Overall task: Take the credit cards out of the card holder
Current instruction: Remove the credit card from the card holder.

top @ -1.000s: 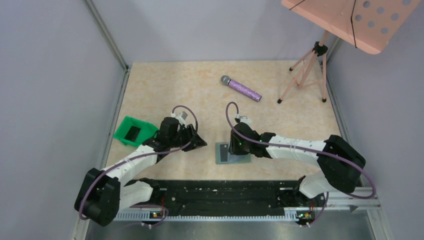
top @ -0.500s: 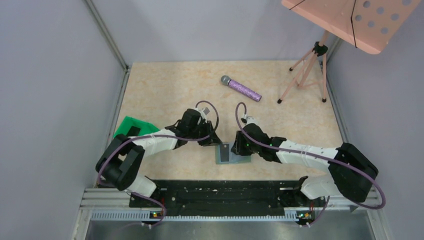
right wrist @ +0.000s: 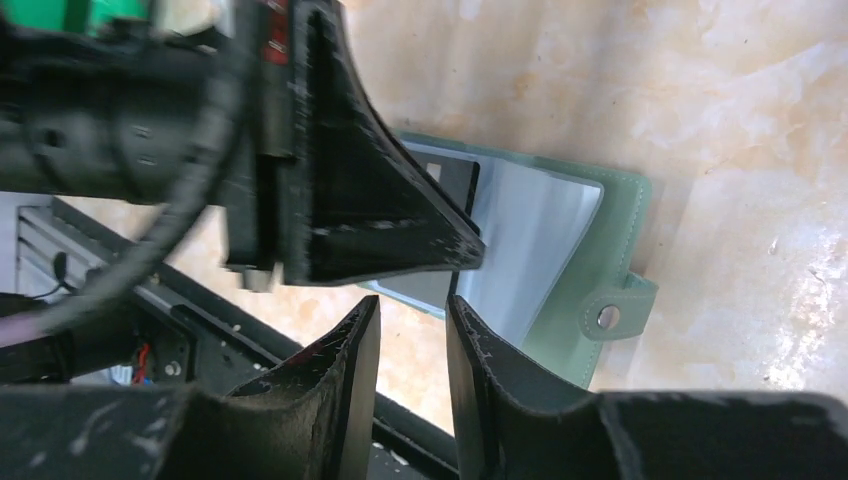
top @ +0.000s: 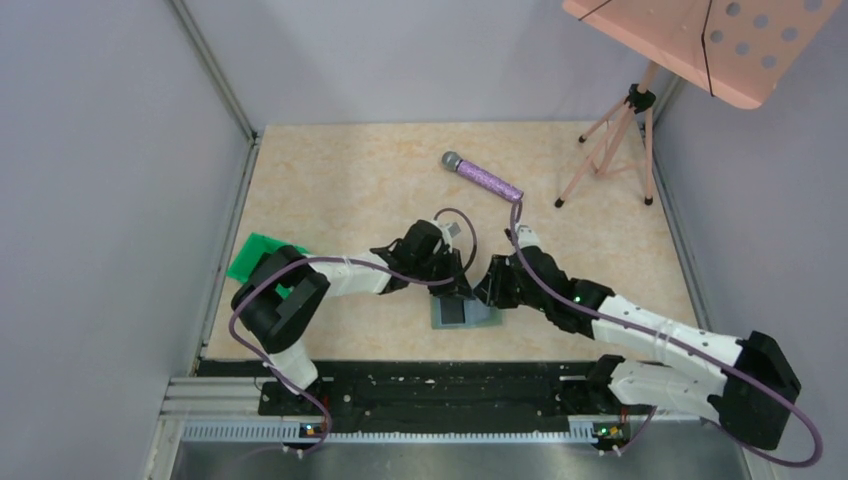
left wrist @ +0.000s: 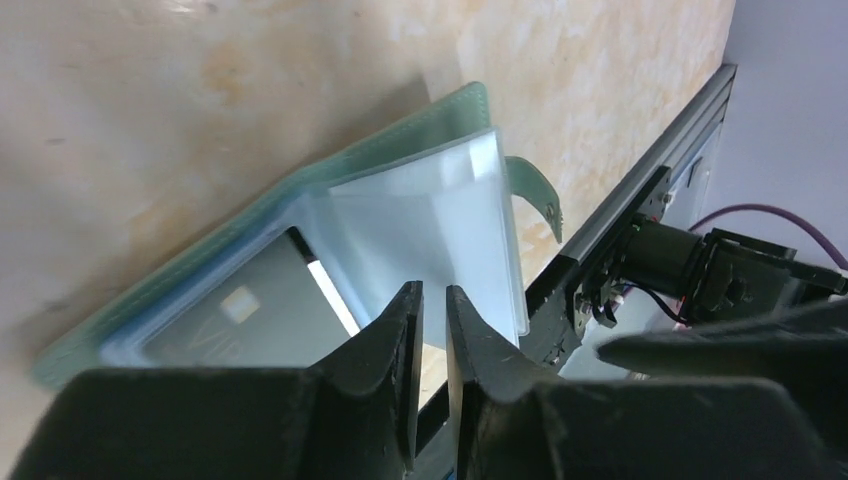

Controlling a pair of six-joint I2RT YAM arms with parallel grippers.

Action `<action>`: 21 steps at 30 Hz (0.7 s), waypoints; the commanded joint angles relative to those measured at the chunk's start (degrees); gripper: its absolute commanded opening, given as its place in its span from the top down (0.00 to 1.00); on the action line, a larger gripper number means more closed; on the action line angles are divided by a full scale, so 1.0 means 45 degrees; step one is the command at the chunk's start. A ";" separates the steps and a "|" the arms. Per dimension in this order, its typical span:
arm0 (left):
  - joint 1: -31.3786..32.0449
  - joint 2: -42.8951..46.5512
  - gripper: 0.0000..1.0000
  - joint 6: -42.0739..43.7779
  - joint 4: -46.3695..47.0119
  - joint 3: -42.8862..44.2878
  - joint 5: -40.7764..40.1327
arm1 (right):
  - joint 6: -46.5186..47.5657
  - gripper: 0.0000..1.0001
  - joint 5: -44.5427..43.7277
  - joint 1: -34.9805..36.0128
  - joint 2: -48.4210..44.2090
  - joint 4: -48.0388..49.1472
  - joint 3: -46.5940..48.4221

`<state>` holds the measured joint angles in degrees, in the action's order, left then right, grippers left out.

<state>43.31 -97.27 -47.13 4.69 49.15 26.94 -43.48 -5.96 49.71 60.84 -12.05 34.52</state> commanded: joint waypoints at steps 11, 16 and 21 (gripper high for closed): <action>0.0178 -0.0840 0.81 -0.0266 0.0820 0.0799 -0.0907 | 0.0147 0.68 0.0762 -0.0109 -0.1637 -0.0287 -0.0088; -0.0213 -0.0369 0.81 -0.0206 0.0622 0.0600 -0.1340 | -0.0194 0.69 0.1439 -0.0105 -0.1024 0.1120 -0.0845; -0.0529 -0.0315 0.80 -0.0259 0.0479 0.0442 -0.1275 | -0.0282 0.69 0.1511 -0.0108 0.0212 0.1950 -0.0986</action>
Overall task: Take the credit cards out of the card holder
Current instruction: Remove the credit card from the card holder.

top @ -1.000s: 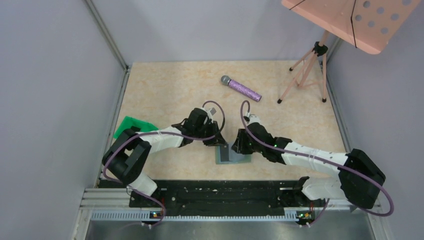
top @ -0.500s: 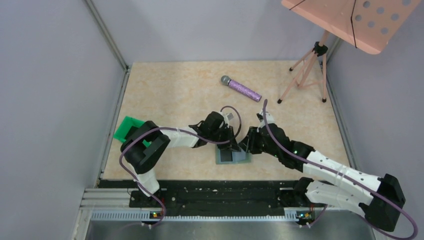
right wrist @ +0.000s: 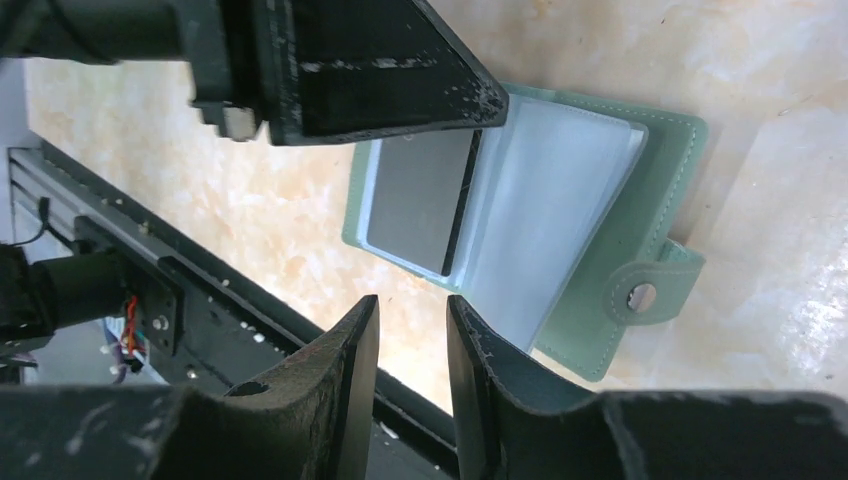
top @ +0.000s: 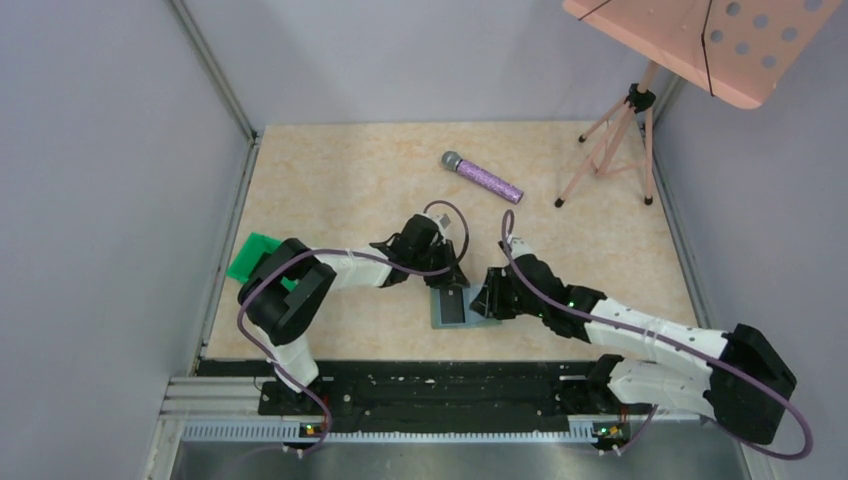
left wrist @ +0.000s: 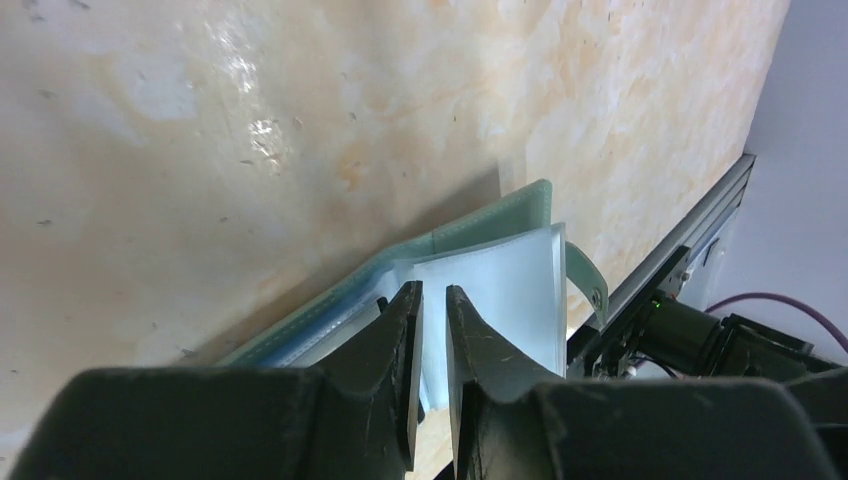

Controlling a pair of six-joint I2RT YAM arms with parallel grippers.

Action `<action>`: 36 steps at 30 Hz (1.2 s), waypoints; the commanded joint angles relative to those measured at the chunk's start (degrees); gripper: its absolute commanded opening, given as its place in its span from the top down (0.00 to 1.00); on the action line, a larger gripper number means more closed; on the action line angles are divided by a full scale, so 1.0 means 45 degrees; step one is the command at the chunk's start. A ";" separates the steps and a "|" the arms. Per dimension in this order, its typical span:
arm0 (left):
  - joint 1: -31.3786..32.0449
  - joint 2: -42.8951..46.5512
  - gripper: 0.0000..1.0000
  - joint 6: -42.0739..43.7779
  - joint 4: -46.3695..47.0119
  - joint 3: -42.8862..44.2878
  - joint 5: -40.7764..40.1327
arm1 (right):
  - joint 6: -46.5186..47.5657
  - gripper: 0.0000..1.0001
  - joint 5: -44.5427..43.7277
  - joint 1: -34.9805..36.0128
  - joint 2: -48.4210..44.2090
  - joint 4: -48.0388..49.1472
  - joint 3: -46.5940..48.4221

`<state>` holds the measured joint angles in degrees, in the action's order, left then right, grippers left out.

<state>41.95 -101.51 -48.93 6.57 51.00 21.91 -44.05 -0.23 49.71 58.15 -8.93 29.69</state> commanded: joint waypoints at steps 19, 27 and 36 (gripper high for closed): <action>-0.1369 0.3421 0.79 0.0748 -0.2082 -0.0719 -0.1255 | -0.1001 0.73 -0.0267 -0.1706 0.2289 0.1892 -0.1743; -0.1374 0.4233 0.80 0.0603 -0.1904 -0.2062 -0.1318 | -0.0808 0.74 0.0174 -0.1712 0.2311 0.0982 -0.0716; -0.1374 0.4633 0.80 0.1084 -0.1943 -0.2444 -0.0763 | -0.0739 0.73 0.2320 -0.1712 0.1515 0.1323 0.0628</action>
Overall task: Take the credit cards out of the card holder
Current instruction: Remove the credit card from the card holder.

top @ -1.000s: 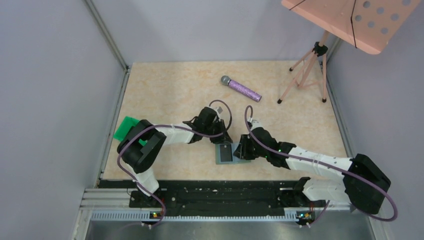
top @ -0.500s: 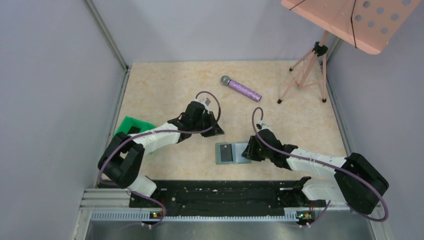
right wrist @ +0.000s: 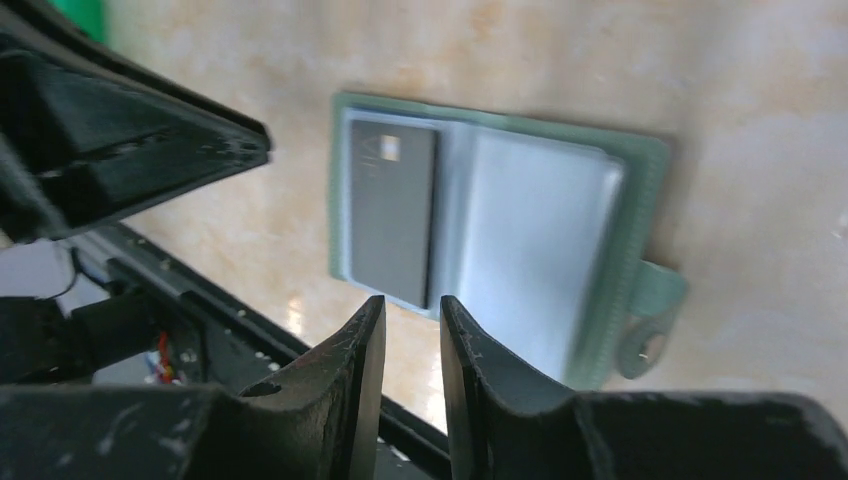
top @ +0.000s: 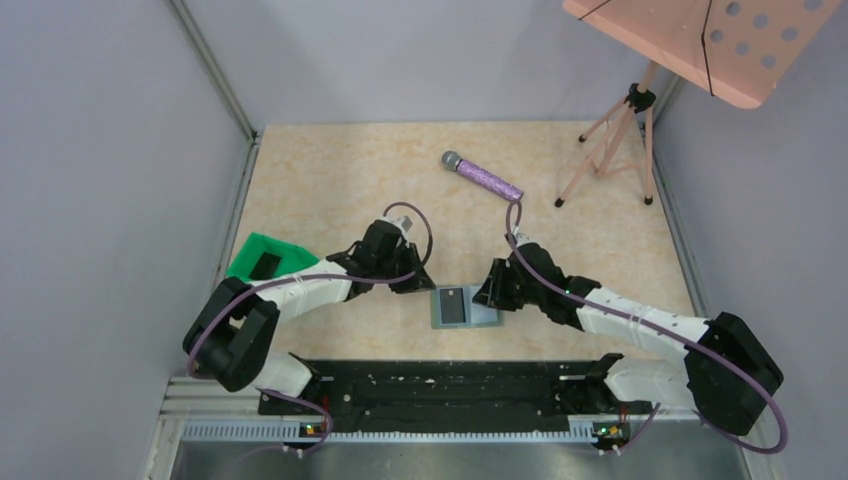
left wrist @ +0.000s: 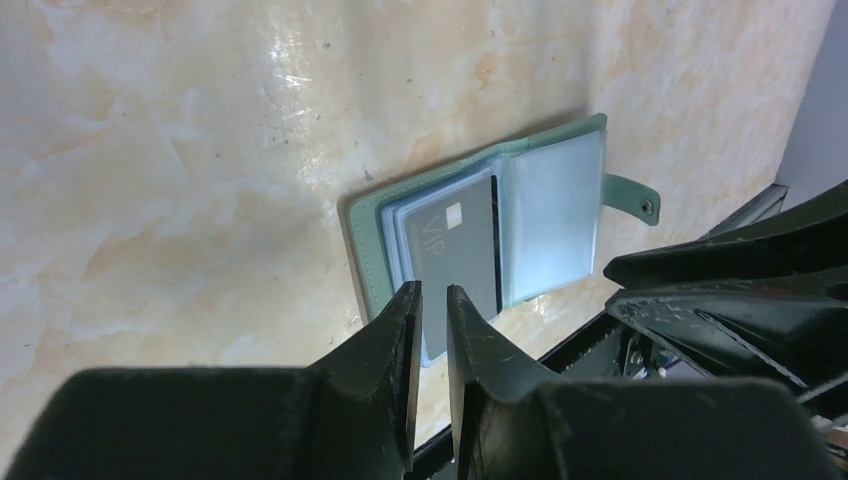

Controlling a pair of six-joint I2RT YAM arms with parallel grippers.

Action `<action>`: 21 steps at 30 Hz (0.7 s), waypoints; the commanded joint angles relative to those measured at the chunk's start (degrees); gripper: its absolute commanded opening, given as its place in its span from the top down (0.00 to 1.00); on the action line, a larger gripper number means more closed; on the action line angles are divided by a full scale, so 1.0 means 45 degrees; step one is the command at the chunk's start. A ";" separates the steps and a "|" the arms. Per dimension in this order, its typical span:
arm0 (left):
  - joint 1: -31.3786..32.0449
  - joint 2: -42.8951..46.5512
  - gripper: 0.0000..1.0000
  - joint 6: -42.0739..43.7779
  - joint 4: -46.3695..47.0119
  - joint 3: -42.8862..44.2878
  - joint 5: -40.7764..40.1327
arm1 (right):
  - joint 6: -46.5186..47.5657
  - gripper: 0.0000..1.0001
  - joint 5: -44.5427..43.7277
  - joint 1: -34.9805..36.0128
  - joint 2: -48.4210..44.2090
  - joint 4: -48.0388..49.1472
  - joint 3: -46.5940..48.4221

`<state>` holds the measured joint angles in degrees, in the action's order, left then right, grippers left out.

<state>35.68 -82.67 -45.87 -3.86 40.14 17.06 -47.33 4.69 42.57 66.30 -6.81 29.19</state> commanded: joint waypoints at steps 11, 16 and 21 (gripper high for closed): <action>0.0049 0.0107 0.80 -0.0115 0.1668 -0.0815 0.1119 | 0.0074 0.73 0.2025 -0.0121 0.2310 0.3128 0.1060; 0.0071 -0.0257 0.81 -0.0111 0.2213 -0.1013 0.1667 | 0.0653 0.73 0.2063 -0.0174 0.3369 0.4279 0.0489; 0.0117 -0.0659 0.83 -0.0063 0.2320 -0.1080 0.1665 | 0.0780 0.73 0.2240 -0.0279 0.4144 0.5071 -0.0019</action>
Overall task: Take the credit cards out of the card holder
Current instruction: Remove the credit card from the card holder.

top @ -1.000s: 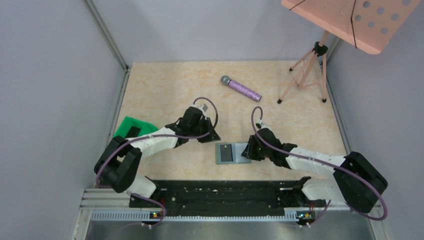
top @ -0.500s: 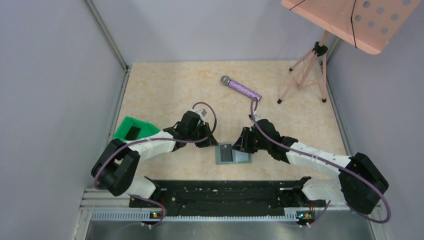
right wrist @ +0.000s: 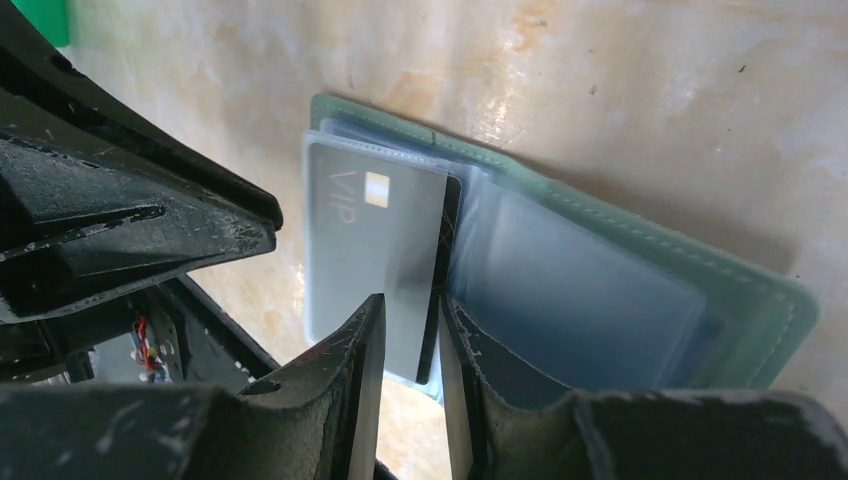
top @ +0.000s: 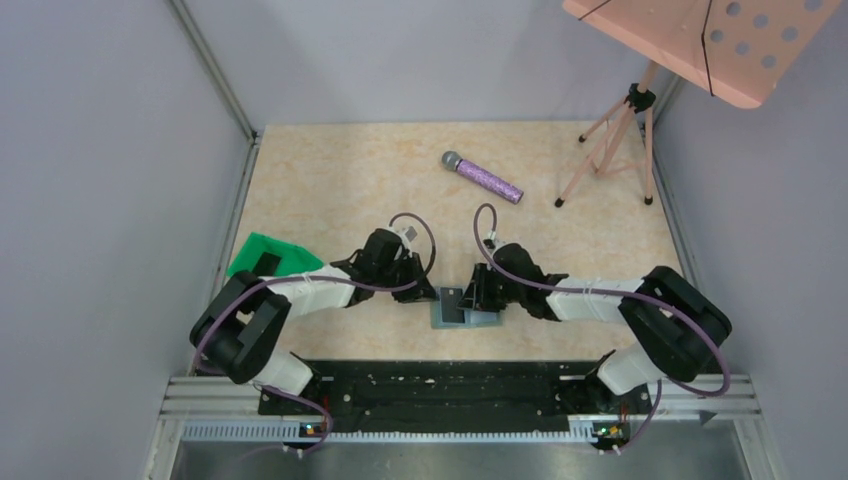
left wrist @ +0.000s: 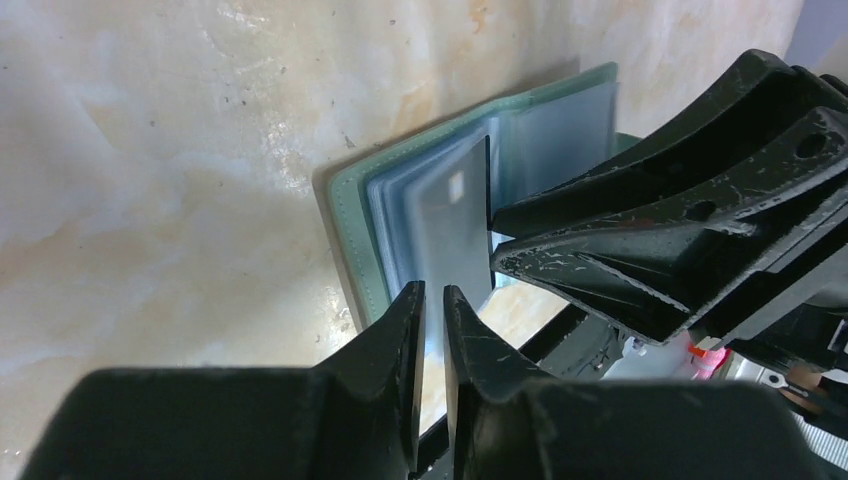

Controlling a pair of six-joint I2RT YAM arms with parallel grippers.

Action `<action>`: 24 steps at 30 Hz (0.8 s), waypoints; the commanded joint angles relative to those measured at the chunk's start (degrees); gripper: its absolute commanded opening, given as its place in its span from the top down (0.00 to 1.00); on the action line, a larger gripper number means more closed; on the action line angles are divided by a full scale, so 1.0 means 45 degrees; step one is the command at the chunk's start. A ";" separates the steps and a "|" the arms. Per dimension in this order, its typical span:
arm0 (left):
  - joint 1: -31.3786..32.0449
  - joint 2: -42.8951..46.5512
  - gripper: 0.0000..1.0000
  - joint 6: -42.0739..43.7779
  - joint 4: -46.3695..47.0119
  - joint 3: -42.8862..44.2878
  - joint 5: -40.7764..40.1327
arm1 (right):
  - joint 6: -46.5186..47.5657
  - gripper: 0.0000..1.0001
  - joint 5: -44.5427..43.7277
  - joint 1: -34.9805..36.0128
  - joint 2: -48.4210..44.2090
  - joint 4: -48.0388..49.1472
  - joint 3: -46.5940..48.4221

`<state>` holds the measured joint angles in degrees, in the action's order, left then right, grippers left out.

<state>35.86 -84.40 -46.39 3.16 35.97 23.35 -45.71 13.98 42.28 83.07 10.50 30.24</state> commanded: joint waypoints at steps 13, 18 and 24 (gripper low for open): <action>0.0233 -0.1150 0.89 -0.0041 0.0529 -0.0285 -0.0217 | 0.0643 0.73 -0.0333 -0.0216 0.0133 0.0681 -0.0369; 0.0289 -0.1248 0.91 -0.0066 0.0490 -0.0281 -0.0280 | 0.0535 0.73 -0.0114 -0.0214 0.0234 0.0967 -0.0454; 0.0328 -0.1469 0.92 -0.0151 0.0509 -0.0208 -0.0262 | -0.0118 0.73 0.0784 -0.0668 0.0243 0.2026 -0.0808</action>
<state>36.77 -89.56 -46.83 4.32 35.51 22.87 -44.82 14.85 41.32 84.27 14.98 28.16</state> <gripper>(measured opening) 0.083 0.273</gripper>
